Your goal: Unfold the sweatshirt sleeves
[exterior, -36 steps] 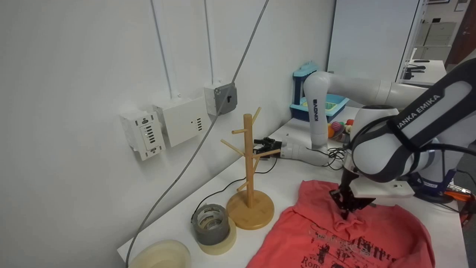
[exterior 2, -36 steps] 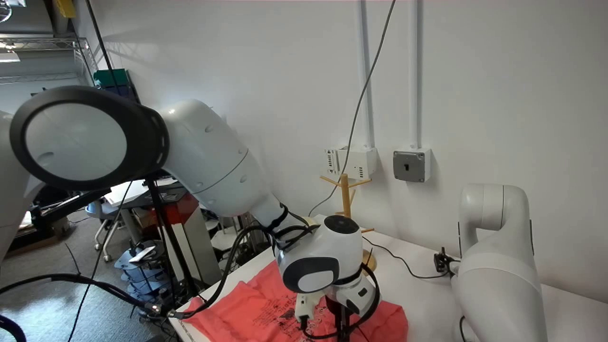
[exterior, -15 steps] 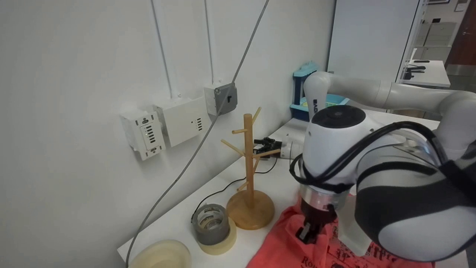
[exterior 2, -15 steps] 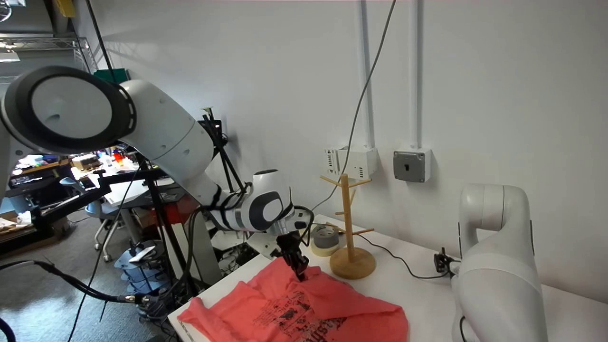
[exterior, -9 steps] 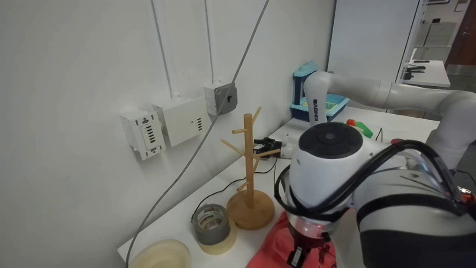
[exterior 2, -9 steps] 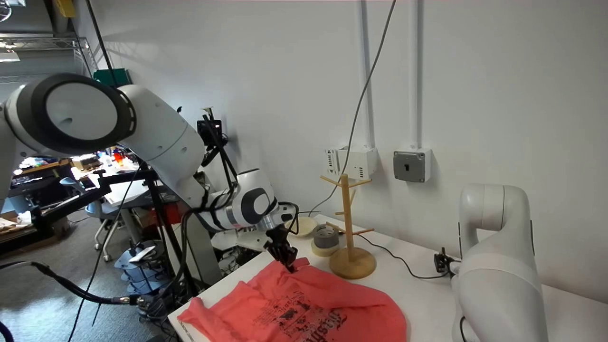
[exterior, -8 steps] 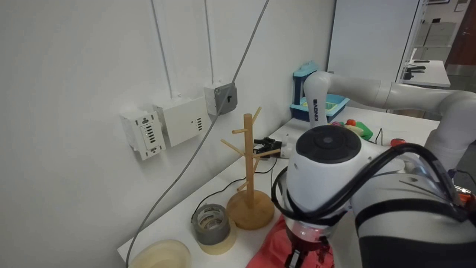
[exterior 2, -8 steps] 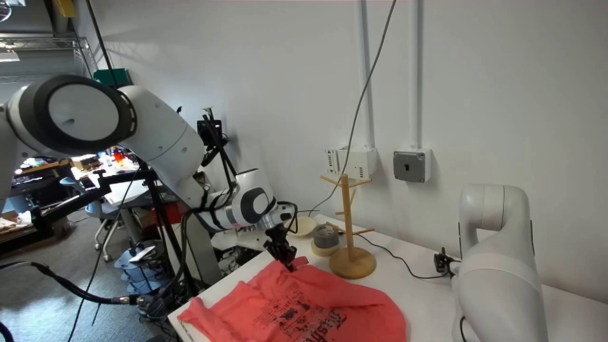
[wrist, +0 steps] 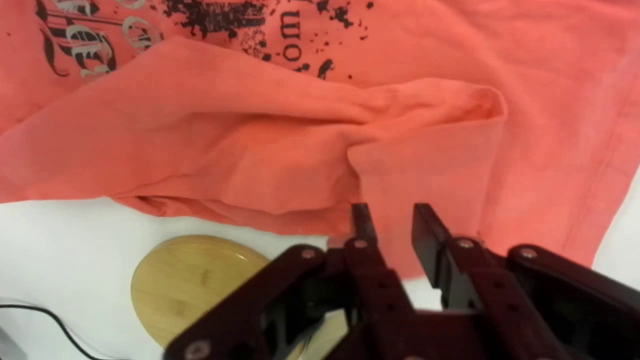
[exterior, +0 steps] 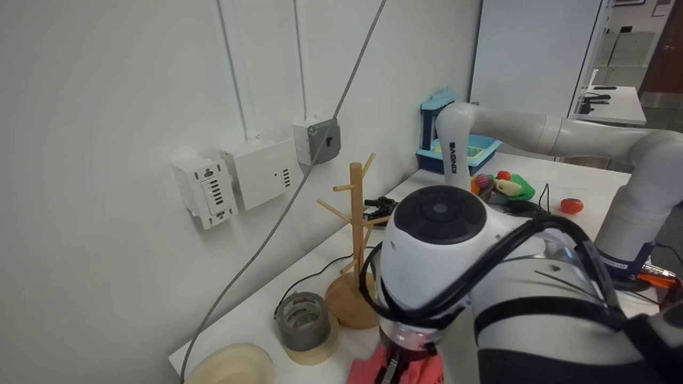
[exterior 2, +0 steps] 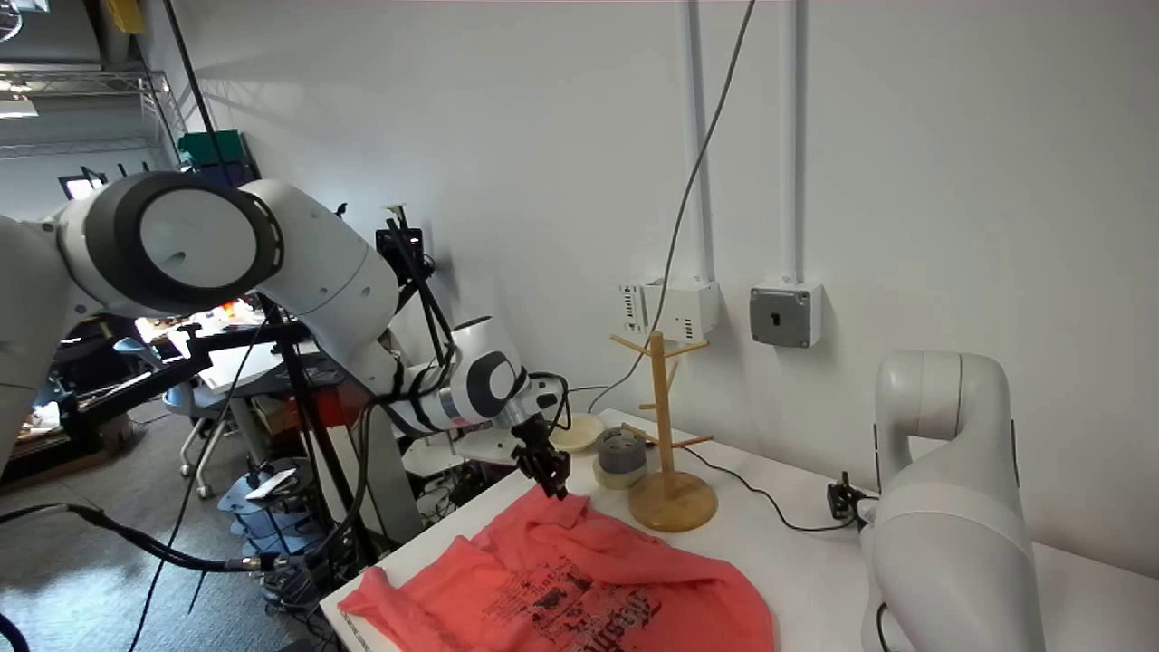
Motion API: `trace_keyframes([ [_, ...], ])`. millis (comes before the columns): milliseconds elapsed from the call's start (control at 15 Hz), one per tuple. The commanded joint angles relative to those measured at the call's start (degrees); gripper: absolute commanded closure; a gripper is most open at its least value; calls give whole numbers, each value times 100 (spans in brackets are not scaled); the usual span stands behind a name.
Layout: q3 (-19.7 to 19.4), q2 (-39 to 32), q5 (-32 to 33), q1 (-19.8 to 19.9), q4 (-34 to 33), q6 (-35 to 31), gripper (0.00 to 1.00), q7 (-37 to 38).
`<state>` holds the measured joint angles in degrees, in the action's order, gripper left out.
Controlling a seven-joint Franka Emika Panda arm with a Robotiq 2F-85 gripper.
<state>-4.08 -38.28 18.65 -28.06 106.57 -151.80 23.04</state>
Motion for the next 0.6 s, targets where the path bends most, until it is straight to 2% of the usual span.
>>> trace_keyframes([
  [0,33,-212,-74,50,-258,24,39,-1],
  [333,28,-344,-133,47,-185,82,2,22],
  [533,148,-462,-403,208,-227,231,0,-34],
])
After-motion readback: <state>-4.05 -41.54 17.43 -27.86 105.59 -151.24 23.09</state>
